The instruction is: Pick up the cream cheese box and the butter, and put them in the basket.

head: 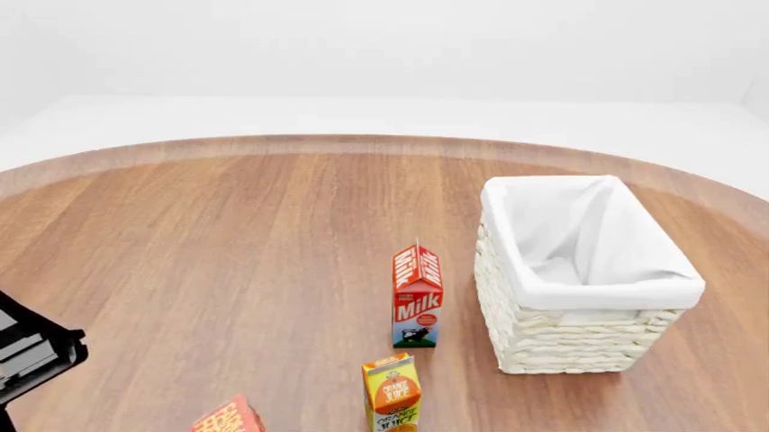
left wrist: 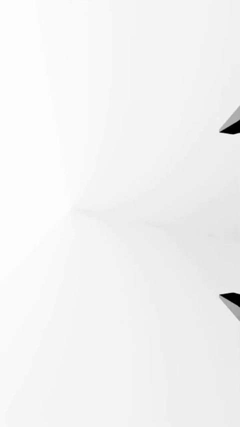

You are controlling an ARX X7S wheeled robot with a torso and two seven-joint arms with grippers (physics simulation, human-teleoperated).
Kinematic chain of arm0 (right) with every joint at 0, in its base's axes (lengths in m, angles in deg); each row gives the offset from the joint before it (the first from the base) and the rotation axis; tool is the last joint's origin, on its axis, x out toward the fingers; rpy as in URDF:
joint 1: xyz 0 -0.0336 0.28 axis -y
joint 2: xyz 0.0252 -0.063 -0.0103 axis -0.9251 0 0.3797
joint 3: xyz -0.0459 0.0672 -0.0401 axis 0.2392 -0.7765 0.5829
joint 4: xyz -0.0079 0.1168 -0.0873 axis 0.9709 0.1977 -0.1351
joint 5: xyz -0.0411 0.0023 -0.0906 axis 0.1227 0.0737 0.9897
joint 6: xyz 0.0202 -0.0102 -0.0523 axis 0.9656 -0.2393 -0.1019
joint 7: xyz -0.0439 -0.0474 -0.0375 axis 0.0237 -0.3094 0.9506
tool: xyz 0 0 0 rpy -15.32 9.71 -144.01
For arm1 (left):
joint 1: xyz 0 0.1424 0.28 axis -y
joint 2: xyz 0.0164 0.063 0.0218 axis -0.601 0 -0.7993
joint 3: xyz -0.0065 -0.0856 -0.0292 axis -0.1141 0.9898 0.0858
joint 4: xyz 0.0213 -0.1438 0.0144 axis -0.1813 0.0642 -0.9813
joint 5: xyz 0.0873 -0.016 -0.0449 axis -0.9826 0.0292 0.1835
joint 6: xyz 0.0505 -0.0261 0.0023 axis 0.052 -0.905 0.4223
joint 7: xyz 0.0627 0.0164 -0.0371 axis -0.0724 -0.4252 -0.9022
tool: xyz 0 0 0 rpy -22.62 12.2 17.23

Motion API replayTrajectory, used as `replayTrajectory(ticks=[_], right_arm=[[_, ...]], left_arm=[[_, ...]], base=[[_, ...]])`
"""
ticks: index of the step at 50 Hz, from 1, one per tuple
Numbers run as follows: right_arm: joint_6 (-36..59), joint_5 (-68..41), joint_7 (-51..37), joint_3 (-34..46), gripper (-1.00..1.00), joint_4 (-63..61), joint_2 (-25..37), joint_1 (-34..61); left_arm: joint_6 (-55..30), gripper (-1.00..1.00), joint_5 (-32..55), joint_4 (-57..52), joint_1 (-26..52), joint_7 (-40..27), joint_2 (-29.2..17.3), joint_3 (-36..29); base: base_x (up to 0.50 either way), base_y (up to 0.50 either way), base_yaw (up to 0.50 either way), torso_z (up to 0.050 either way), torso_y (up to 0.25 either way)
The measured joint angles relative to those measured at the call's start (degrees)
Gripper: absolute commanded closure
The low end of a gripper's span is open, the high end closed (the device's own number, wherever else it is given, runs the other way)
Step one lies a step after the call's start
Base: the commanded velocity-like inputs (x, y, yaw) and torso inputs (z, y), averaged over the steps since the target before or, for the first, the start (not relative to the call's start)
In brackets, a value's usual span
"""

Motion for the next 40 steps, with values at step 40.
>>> replayTrajectory(ticks=[40], right_arm=[[3.02,-19.84,-26.80,-8.44,1.00,-22.94,1.20,15.61]], left_arm=[[-0.83,-1.00,-0.34,-1.64,-0.62,-0.49,-0.36,0.62]], base=[[0.00,0.00,0.00,0.000,0.001]])
